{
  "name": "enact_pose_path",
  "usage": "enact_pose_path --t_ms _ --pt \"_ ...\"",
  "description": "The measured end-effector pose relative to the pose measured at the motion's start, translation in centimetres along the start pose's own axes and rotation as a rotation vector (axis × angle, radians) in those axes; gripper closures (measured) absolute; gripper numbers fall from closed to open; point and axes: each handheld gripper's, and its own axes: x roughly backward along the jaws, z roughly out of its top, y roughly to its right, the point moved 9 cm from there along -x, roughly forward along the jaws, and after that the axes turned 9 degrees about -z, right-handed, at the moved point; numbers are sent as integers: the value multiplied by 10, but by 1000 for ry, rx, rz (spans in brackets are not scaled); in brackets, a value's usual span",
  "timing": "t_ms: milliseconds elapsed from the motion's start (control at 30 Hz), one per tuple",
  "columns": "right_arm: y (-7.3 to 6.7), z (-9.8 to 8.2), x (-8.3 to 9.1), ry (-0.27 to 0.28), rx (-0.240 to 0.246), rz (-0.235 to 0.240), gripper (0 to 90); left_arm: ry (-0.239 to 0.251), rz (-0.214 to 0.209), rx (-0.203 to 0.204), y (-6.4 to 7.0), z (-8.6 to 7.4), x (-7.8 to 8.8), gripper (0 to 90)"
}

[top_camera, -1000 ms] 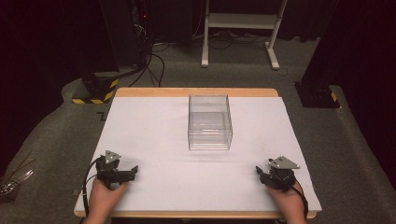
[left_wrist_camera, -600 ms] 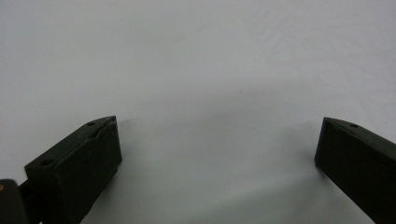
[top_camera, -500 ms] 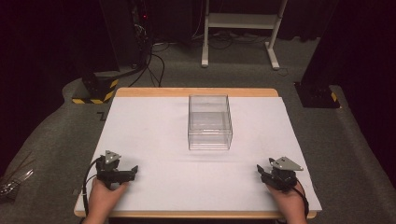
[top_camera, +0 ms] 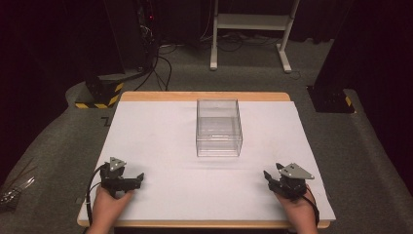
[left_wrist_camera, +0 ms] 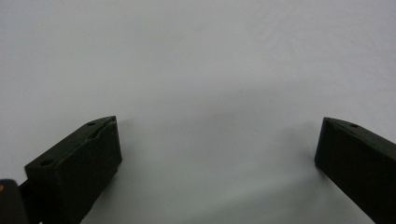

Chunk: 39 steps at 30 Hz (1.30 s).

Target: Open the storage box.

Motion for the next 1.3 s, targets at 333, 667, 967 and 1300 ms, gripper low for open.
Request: enact_pose_path --t_ms 333,667,967,1300 --pt "-12 13 3 42 -27 33 401 0 0 1 0 0 0 4" --pt "-26 24 1 81 -32 72 411 0 -1 1 0 0 0 4" --pt "-43 34 -1 86 -8 101 414 -1 0 1 0 0 0 4" --pt "-54 49 -9 64 -30 121 441 0 -2 5 0 0 0 4"
